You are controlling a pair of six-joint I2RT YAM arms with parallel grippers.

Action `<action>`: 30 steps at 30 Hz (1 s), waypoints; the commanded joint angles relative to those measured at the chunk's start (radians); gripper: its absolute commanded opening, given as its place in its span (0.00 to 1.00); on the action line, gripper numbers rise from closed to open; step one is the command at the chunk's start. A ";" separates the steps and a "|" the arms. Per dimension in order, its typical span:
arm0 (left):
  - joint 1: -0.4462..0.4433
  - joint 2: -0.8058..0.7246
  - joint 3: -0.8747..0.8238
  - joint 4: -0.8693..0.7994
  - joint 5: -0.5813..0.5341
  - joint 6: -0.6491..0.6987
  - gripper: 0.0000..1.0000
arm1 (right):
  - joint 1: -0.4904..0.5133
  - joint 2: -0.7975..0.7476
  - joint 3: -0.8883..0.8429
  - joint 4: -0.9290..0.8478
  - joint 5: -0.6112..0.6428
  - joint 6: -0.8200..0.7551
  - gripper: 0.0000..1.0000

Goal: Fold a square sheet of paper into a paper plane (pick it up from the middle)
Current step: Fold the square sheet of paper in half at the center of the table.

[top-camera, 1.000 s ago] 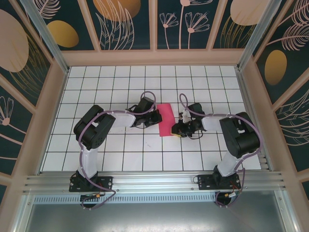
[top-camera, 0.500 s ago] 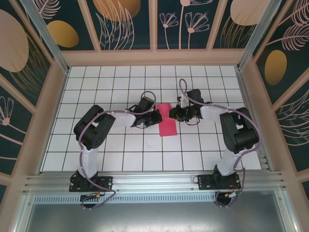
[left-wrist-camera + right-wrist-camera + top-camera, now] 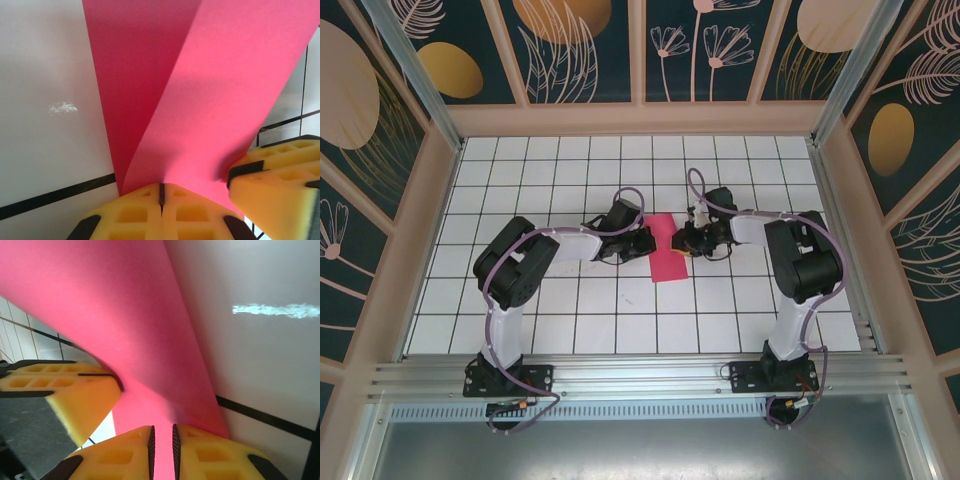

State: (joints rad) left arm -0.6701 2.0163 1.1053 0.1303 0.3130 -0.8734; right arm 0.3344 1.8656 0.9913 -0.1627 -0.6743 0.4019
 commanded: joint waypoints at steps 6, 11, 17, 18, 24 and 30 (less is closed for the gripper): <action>-0.002 0.064 -0.016 -0.120 -0.055 0.020 0.06 | -0.018 0.011 0.102 -0.014 -0.012 -0.020 0.21; -0.002 0.062 -0.021 -0.116 -0.060 0.014 0.06 | -0.019 0.072 0.103 -0.005 0.012 -0.023 0.21; -0.002 0.062 -0.025 -0.116 -0.058 0.016 0.06 | -0.020 0.108 0.110 -0.045 0.081 -0.023 0.21; -0.002 0.062 -0.023 -0.119 -0.059 0.019 0.06 | -0.019 0.100 0.111 -0.046 0.078 -0.022 0.21; -0.001 0.061 -0.024 -0.120 -0.063 0.019 0.06 | -0.020 0.025 0.174 -0.072 0.038 -0.028 0.22; -0.002 0.060 -0.019 -0.120 -0.060 0.017 0.06 | -0.019 0.078 0.230 -0.070 0.013 -0.029 0.22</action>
State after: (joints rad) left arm -0.6701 2.0174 1.1072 0.1287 0.3122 -0.8715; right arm 0.3176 1.9381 1.1893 -0.2165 -0.6483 0.3969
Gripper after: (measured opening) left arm 0.070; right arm 0.216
